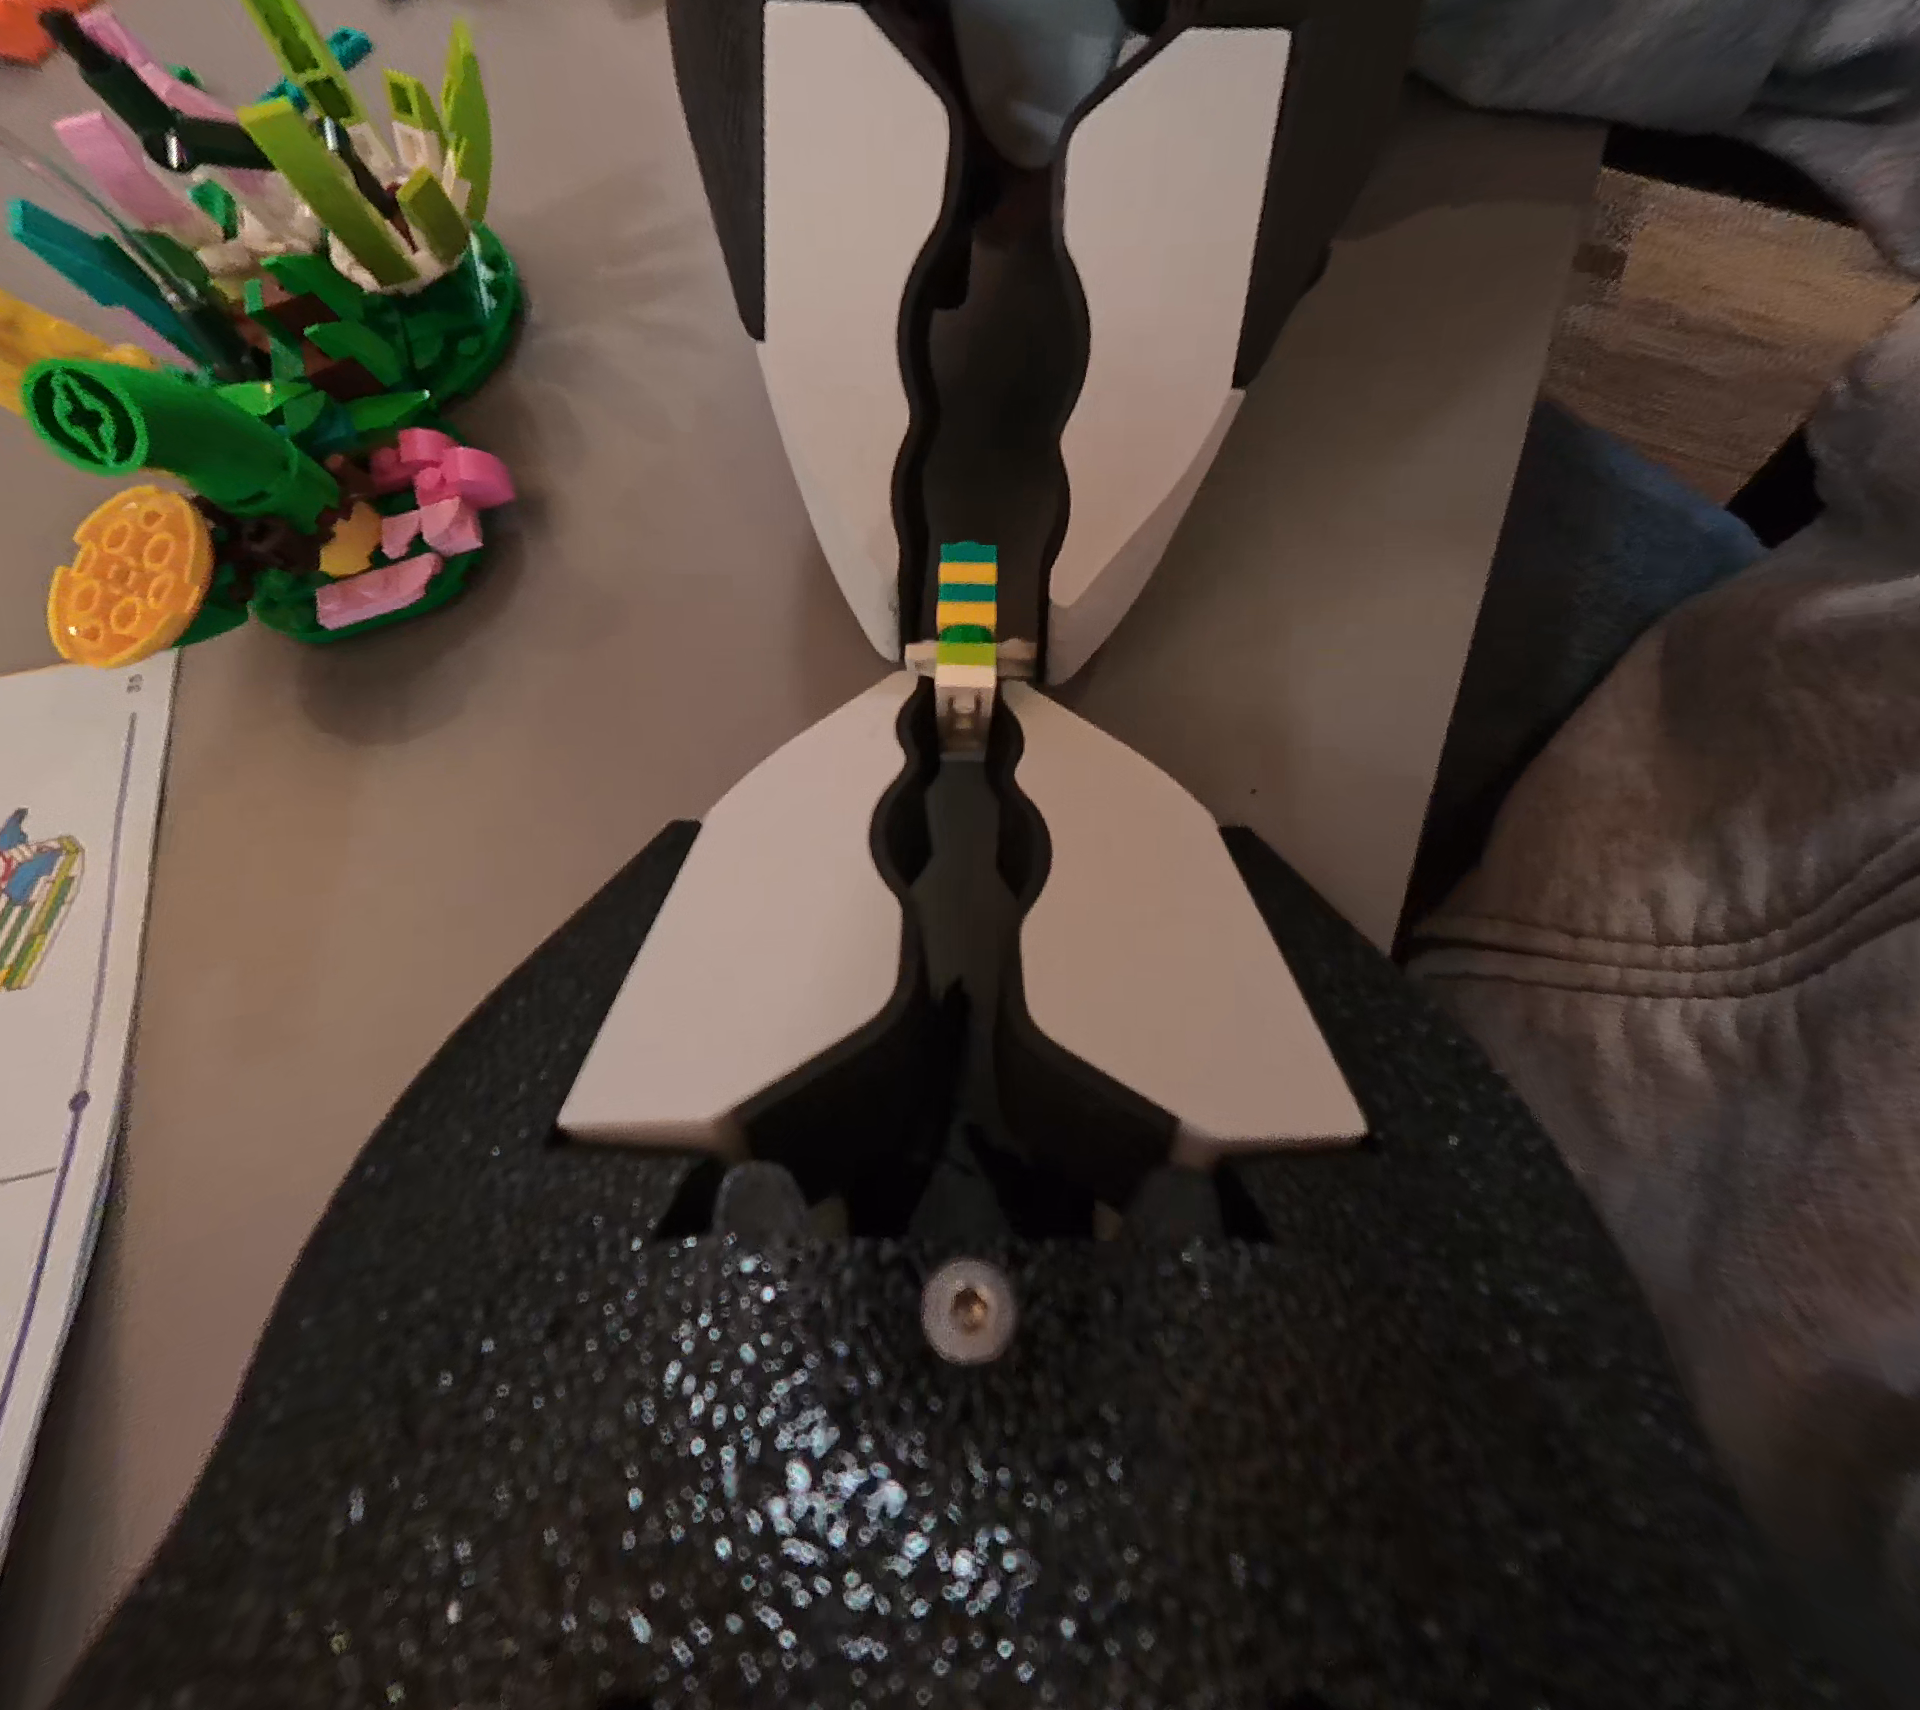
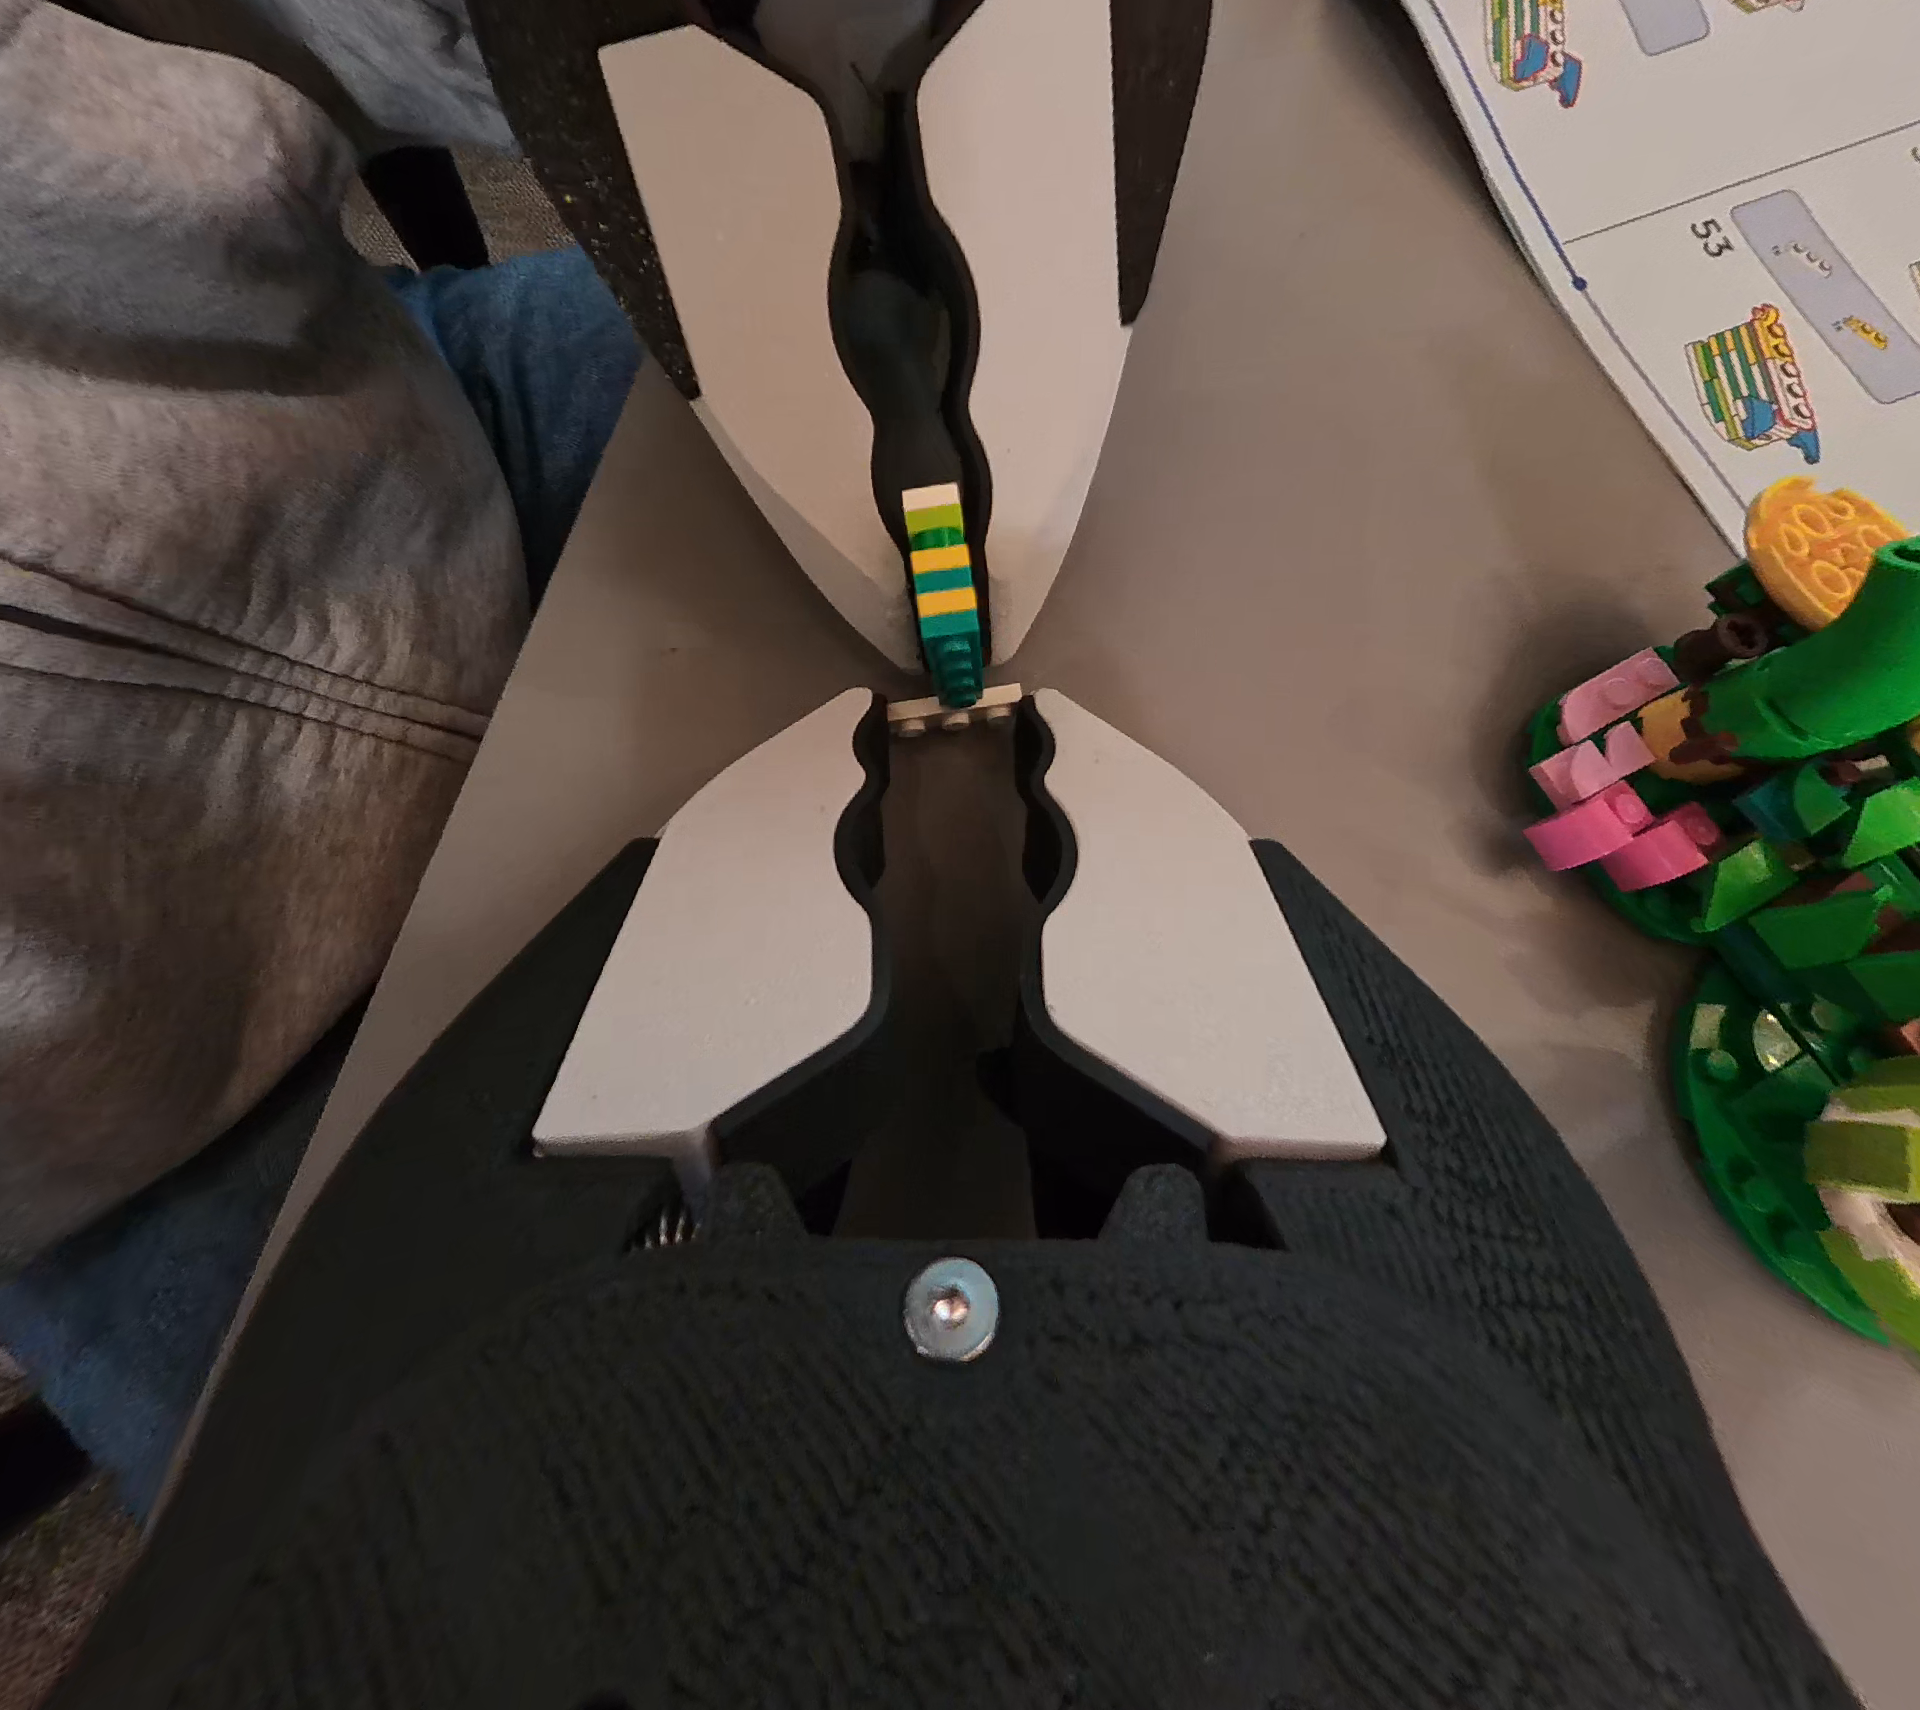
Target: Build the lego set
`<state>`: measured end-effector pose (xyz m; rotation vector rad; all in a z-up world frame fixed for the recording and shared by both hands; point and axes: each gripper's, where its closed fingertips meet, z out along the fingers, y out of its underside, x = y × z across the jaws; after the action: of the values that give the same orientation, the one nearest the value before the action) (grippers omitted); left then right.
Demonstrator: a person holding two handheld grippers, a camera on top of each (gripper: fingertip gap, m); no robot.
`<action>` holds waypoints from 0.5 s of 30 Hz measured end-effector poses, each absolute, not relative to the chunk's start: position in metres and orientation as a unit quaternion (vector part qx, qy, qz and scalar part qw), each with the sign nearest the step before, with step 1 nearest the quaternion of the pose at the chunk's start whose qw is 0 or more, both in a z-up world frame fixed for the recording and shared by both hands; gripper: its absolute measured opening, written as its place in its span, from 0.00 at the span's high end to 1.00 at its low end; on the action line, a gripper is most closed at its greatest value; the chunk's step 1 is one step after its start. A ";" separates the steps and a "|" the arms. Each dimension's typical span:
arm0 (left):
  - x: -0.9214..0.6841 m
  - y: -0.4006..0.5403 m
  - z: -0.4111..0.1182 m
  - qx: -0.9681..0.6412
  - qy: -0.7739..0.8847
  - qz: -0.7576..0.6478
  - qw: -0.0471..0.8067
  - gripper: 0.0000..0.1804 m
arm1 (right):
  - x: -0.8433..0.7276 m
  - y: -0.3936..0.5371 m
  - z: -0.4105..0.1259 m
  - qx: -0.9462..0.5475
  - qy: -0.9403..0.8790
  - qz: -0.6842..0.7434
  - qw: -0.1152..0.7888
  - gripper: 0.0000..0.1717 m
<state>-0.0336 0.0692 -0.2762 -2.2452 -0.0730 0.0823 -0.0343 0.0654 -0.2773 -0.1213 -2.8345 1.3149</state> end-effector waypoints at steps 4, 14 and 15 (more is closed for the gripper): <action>-0.030 0.070 -0.264 -0.881 -0.003 0.044 0.471 0.95 | -0.030 0.065 -0.268 -0.028 -0.893 0.450 0.005 0.87; -0.025 0.075 -0.238 -0.835 0.013 0.036 0.549 0.95 | -0.028 0.060 -0.248 -0.032 -0.858 0.512 0.027 0.87; -0.027 0.074 -0.237 -0.834 0.006 0.033 0.551 0.95 | -0.029 0.062 -0.246 -0.040 -0.855 0.517 0.021 0.87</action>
<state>-0.0266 0.0741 -0.2373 -1.9722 0.0135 0.0775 -0.0287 0.0624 -0.2460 -0.1231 -2.6489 1.6042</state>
